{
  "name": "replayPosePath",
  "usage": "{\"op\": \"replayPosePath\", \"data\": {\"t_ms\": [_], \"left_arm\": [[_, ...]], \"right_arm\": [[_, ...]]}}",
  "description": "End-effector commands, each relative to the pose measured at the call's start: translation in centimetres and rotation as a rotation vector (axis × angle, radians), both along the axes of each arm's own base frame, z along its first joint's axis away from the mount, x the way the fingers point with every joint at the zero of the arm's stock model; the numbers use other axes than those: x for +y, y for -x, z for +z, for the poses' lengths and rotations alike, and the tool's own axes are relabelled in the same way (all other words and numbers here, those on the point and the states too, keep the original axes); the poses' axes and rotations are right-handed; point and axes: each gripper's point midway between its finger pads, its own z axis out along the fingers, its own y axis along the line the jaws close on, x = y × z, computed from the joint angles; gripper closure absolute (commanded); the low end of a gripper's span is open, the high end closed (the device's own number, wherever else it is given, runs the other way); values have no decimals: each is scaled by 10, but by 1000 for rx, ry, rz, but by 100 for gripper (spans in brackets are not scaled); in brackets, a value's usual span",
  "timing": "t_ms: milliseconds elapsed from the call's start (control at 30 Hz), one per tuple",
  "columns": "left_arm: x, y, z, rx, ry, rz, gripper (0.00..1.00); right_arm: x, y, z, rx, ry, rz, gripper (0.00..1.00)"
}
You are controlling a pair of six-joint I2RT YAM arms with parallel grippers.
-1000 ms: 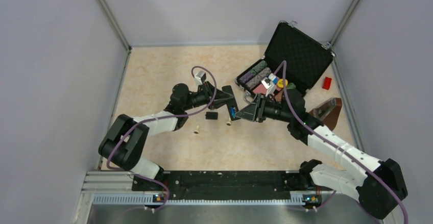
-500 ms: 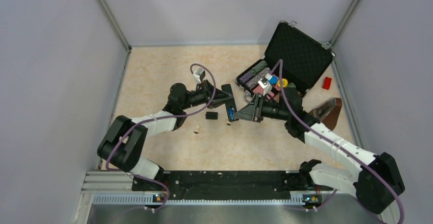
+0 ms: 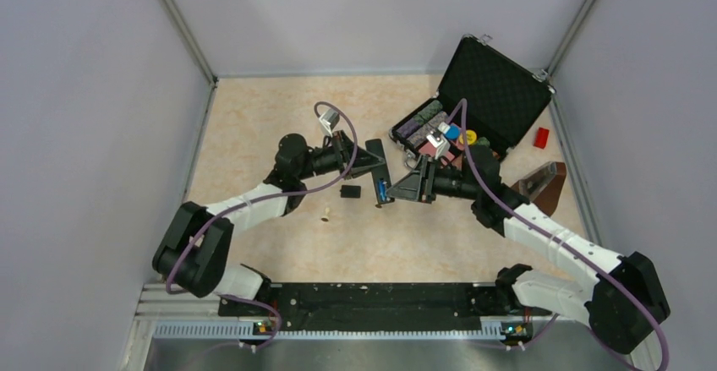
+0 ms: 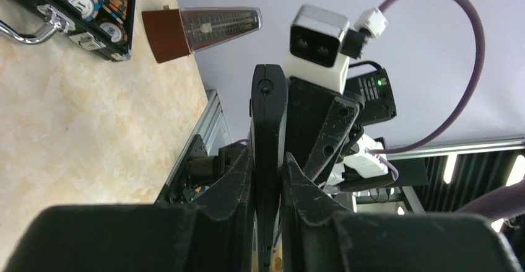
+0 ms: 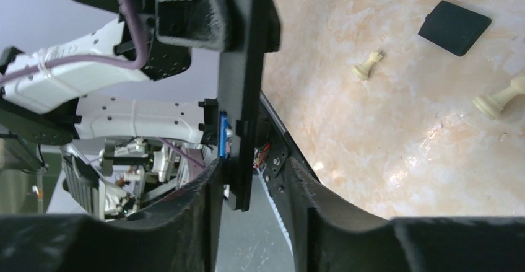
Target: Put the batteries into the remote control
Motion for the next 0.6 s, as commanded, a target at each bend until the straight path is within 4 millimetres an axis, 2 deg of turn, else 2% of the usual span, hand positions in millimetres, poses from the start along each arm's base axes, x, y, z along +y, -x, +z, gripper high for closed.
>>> {"op": "replayPosePath", "data": {"t_ms": [0,67,200,433,567], "left_arm": [[0,24,38,-197,-35,-63,100],[2,21,34,-231,-87,-38,100],[5,20,33,-291,-150,-18,100],[8,19,31,-331,-182,-6,100],[13,15,29,-337,-210,32,100]], "right_arm": [[-9,-21,3,-48,21,-116,54],[-10,-19,10,-58,9,-117,47],[-11,-16,21,-80,-11,-114,41],[-10,-15,37,-125,-38,-92,38],[-11,-19,34,-141,0,-106,38]]}}
